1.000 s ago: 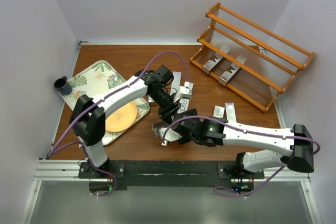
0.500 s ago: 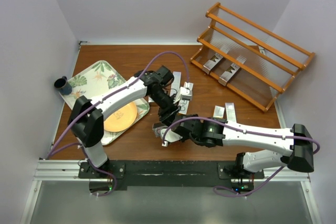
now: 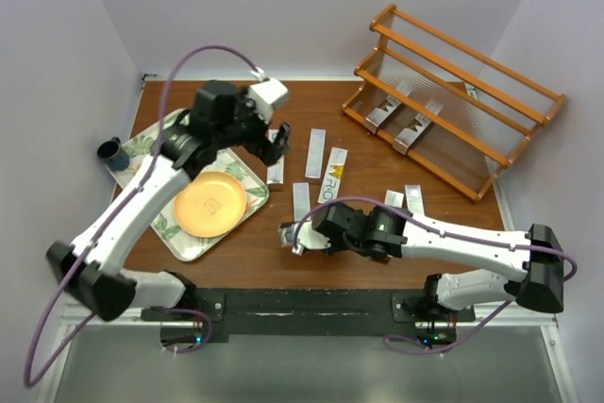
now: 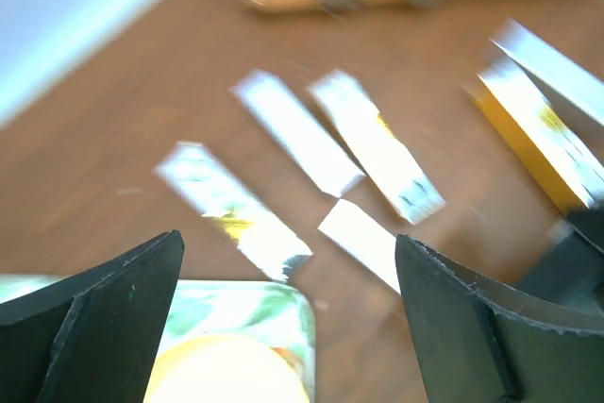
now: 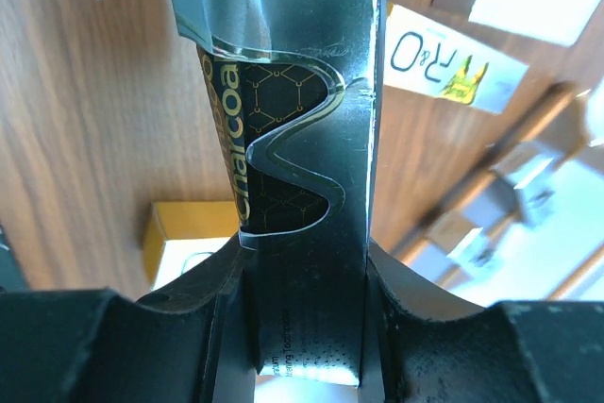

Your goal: Place and organize the toothpastes onto the shelf

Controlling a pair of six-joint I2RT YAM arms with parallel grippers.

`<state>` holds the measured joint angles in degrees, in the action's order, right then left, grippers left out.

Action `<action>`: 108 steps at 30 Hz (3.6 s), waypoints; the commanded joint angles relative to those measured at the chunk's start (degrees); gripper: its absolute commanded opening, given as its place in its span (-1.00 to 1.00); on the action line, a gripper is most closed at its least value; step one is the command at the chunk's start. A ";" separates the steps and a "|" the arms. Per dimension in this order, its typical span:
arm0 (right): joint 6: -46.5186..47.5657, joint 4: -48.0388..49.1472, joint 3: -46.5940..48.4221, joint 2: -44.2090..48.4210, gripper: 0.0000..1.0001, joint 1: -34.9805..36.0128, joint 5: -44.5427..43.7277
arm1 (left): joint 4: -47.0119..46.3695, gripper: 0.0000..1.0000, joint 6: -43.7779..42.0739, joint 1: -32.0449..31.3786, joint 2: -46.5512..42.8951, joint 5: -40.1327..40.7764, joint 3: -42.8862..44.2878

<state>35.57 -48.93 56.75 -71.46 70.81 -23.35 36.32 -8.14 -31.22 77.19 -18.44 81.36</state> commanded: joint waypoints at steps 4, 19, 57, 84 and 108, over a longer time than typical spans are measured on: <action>-15.15 4.01 6.09 0.18 -0.72 -10.33 5.42 | -20.65 1.00 10.16 0.29 -19.25 35.12 -13.23; -47.43 9.38 0.65 2.64 -0.68 -35.27 3.57 | -32.00 1.00 8.41 0.29 -36.31 46.82 -32.14; -70.55 19.57 -0.68 -8.96 -0.50 -69.66 -0.81 | -37.54 1.00 8.41 -2.44 -50.12 48.85 -40.40; -69.41 29.85 1.26 -16.96 0.11 -75.29 -4.94 | -38.07 1.00 6.82 -2.70 -50.21 48.76 -41.20; -68.18 30.21 -4.46 -4.65 0.43 -75.73 3.05 | -38.16 1.00 7.00 -2.70 -49.94 47.97 -41.46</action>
<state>-33.41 -19.77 53.19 -79.18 -4.58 -23.24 0.93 -0.67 -33.56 27.20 29.41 40.36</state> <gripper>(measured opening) 0.709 0.997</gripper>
